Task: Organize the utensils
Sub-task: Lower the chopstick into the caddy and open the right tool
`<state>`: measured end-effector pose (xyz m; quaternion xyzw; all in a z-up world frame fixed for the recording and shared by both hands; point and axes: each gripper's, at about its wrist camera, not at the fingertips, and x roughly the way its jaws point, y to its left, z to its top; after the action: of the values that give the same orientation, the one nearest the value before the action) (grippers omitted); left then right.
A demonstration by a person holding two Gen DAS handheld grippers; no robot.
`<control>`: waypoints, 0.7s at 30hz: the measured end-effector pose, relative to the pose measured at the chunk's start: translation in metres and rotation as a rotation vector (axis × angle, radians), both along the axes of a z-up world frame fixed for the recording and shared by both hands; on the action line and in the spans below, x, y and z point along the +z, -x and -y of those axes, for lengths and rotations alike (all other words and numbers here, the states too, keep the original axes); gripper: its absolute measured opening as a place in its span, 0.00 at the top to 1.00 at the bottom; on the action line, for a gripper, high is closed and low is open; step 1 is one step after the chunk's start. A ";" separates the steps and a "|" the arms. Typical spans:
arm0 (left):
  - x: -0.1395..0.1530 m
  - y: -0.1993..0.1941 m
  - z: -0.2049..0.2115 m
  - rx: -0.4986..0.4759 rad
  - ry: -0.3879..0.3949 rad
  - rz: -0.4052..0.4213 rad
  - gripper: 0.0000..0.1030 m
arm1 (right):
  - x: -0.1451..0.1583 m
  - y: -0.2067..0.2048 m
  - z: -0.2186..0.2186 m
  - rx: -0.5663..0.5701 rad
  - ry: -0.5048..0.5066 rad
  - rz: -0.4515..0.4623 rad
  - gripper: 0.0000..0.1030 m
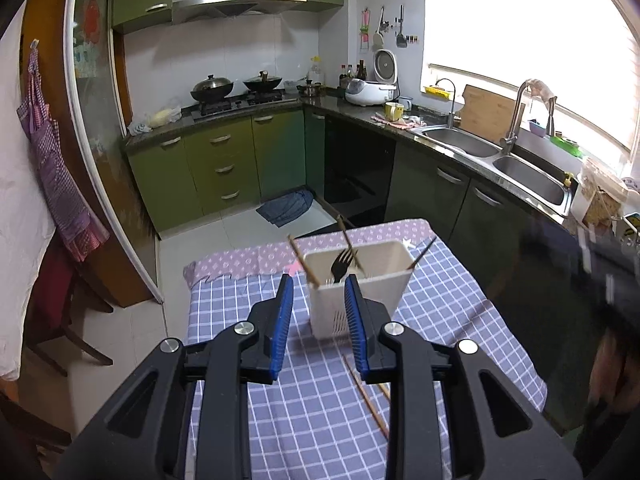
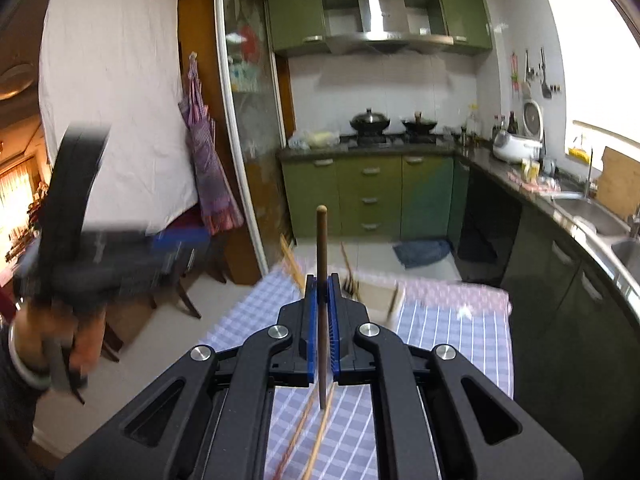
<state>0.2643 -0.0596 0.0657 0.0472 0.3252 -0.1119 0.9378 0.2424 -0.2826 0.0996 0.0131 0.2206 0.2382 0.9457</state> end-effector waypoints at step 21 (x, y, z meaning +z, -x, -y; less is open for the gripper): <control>-0.056 0.004 -0.023 -0.002 0.004 -0.168 0.75 | -0.041 -0.162 -0.025 -0.169 0.106 -0.134 0.94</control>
<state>0.2600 -0.0362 0.0093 0.0358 0.4023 -0.1171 0.9073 0.4047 -0.2575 0.0588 -0.0027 0.2936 0.1440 0.9450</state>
